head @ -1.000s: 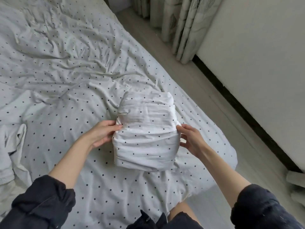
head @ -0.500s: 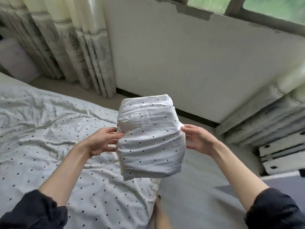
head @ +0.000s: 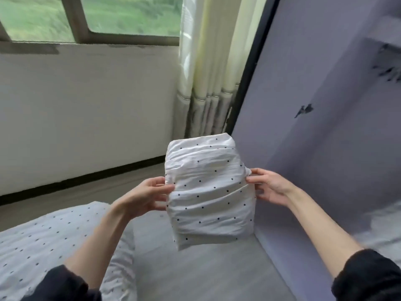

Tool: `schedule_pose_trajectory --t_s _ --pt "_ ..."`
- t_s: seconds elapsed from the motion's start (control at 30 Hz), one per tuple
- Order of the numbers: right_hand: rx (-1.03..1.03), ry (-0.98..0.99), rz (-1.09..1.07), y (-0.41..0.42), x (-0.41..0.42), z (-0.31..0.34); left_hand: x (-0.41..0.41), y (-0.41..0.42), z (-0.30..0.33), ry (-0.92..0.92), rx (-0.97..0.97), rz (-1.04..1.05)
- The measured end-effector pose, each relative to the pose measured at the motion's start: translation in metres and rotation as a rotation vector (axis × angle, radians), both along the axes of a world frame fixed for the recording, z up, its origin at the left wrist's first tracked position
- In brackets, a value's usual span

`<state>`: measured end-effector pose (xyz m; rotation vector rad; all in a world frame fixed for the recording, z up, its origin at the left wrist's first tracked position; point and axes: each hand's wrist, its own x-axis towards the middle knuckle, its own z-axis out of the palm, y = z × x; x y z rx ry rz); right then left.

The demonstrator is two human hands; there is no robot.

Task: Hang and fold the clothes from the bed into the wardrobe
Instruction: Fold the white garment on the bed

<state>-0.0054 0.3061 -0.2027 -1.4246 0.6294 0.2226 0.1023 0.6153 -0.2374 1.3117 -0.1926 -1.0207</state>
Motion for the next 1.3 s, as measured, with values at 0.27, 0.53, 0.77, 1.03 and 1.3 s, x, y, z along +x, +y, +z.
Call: schedule_pose_trajectory --t_s 0.27,0.53,0.77,1.03,1.3 --pt "-0.134 -0.128 -0.359 -0.148 -0.082 0.075 -0.002 -0.201 0.051 -0.134 -0.086 -0.248" --pt "-0.303 -0.332 -0.639 -0.249 -0.117 0.196 0.025 -0.377 0.174 -0.397 -0.207 -0.395" --pt "-0.491 -0.500 -0.775 -0.313 -0.118 0.299 0.053 -0.492 0.279 -0.519 -0.391 -0.487" --pt "-0.612 -0.485 -0.879 -0.387 -0.098 0.386 0.075 -0.597 0.369 -0.576 -0.463 -0.495" --pt "-0.712 -0.384 -0.865 -0.505 -0.052 0.461 0.087 -0.691 0.402 -0.406 -0.545 -0.392"
